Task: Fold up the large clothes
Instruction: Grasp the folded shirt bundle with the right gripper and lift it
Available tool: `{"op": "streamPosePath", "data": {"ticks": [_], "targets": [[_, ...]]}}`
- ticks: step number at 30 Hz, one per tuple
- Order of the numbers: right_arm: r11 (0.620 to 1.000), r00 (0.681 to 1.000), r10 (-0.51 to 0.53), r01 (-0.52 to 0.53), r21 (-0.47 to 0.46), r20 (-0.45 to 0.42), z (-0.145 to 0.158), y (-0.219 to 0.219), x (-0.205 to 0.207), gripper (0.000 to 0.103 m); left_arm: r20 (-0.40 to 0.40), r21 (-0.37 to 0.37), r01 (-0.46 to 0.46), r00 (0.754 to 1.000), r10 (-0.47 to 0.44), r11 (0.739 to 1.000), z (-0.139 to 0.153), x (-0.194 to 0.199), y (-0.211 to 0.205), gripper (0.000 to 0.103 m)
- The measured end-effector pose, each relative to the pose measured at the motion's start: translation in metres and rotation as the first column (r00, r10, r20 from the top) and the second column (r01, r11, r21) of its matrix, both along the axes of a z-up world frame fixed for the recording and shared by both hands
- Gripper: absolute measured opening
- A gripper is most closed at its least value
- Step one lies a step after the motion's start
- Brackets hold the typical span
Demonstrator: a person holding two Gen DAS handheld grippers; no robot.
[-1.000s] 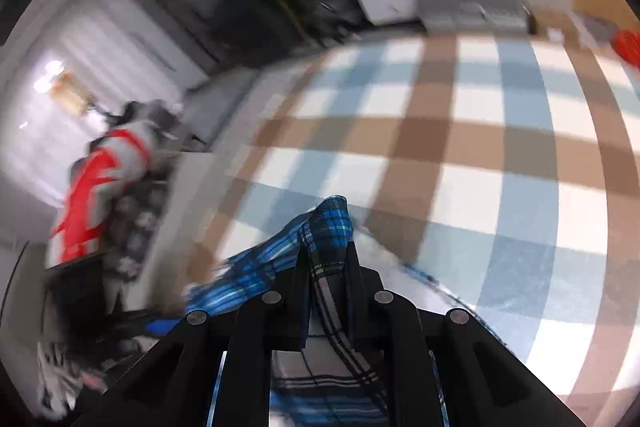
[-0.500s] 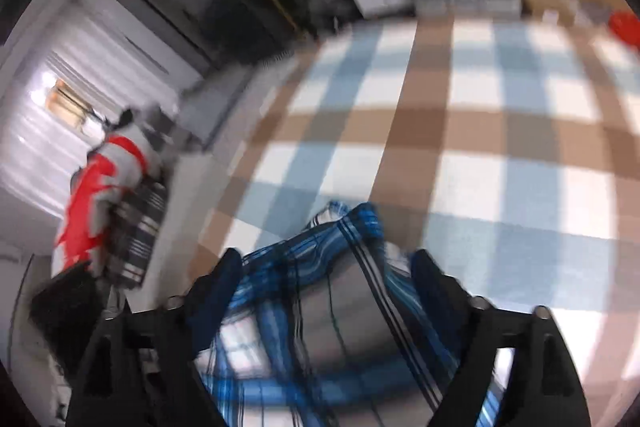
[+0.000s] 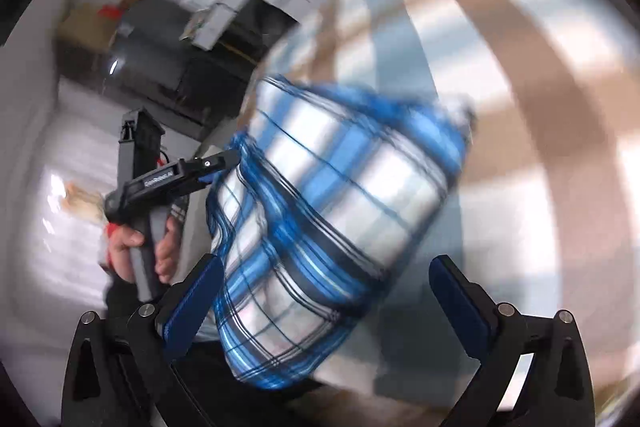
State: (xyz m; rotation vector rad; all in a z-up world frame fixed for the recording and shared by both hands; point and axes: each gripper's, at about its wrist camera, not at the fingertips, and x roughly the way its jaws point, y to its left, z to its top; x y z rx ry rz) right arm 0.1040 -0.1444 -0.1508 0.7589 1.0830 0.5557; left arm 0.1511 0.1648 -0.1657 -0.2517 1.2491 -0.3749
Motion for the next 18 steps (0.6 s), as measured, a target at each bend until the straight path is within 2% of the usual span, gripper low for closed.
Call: {"op": "streamPosePath", "data": {"ticks": [1, 2, 5, 7, 10, 12, 14, 16, 18], "targets": [[0.999, 1.000, -0.012, 0.013, 0.035, -0.020, -0.006, -0.001, 0.005, 0.103, -0.010, 0.024, -0.019, 1.000, 0.019, 1.000, -0.003, -0.002, 0.002, 0.056], [0.999, 0.999, -0.023, 0.024, 0.031, -0.027, -0.007, -0.001, 0.009, 0.103, -0.017, 0.036, -0.035, 0.999, 0.035, 0.999, -0.005, -0.005, 0.003, 0.056], [1.000, 1.000, -0.016, 0.016, 0.002, -0.002, -0.002, 0.006, 0.025, 0.103, -0.024, 0.035, -0.042, 0.999, 0.043, 0.998, -0.010, -0.015, 0.006, 0.056], [1.000, 1.000, -0.019, 0.018, -0.019, -0.022, -0.001, 0.010, 0.037, 0.099, -0.076, 0.018, -0.043, 0.996, 0.044, 0.999, -0.019, -0.023, 0.008, 0.055], [0.998, 0.997, -0.055, 0.054, -0.031, -0.052, 0.001, 0.007, 0.054, 0.087, -0.069, 0.007, -0.059, 0.996, 0.059, 0.998, -0.015, -0.042, 0.016, 0.056], [0.996, 0.997, -0.060, 0.057, -0.071, -0.040, 0.002, 0.001, 0.065, 0.064, -0.076, 0.006, -0.049, 0.996, 0.050, 0.999, -0.012, -0.052, 0.017, 0.056], [0.995, 0.997, -0.066, 0.063, -0.083, -0.040, 0.003, -0.007, 0.086, 0.057, -0.098, -0.023, -0.056, 0.994, 0.054, 0.998, -0.012, -0.064, 0.017, 0.056], [0.995, 0.997, -0.029, 0.023, -0.096, -0.066, 0.007, -0.010, 0.112, 0.057, -0.117, -0.059, -0.073, 0.991, 0.066, 0.996, -0.012, -0.083, 0.012, 0.056], [0.987, 0.998, 0.012, -0.020, -0.157, -0.054, 0.017, -0.004, 0.133, 0.057, -0.126, -0.091, -0.066, 0.991, 0.054, 0.994, -0.014, -0.094, 0.005, 0.056]]}}
